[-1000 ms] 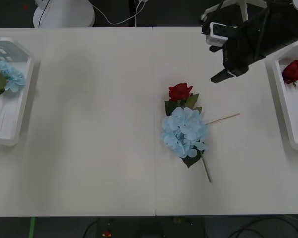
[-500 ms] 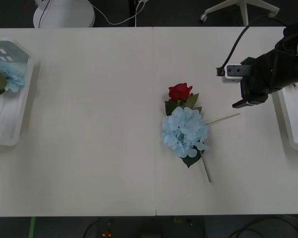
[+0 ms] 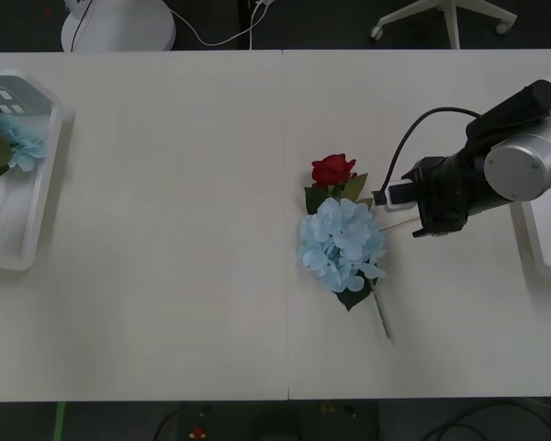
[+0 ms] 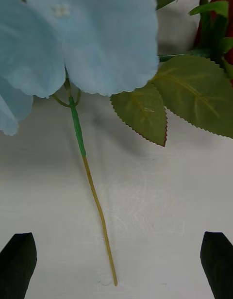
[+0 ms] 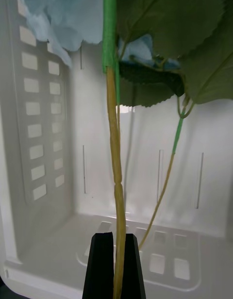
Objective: Put the red flowers into the right box and the blue flowers into the left box
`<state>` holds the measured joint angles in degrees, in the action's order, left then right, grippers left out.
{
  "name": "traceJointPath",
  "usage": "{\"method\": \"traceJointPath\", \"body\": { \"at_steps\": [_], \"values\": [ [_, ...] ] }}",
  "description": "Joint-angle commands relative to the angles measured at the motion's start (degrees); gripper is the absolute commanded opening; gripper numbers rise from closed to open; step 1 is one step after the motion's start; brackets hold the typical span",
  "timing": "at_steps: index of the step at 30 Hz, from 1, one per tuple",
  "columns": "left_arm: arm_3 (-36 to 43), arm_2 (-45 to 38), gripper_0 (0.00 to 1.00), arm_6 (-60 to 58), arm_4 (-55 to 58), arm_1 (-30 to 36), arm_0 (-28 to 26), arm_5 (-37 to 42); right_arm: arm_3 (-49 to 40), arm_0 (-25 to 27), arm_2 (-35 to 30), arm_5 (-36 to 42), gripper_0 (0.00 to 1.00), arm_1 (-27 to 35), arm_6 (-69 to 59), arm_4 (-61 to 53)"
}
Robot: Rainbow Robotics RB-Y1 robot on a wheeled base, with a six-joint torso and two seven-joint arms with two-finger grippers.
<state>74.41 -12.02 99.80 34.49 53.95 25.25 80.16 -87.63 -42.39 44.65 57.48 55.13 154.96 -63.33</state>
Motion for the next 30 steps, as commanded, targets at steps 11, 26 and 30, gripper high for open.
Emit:
{"method": "traceJointPath", "body": {
  "at_steps": [11,26,30],
  "values": [
    [-7.26,10.53,0.0,-3.74,-5.58,3.1,-0.73,-9.23,2.73,-2.44,3.42,-0.7,0.96,-8.19,0.04,8.84],
    [-0.05,10.09,1.0,-2.33,-5.05,3.1,-0.82,-9.32,11.61,-6.92,7.03,-0.7,0.64,-14.17,0.04,10.77],
    [2.94,9.65,1.0,0.39,-4.61,3.1,-0.82,-9.32,12.66,-8.24,8.61,-0.7,0.47,-14.7,0.04,10.68]
  ]
}}
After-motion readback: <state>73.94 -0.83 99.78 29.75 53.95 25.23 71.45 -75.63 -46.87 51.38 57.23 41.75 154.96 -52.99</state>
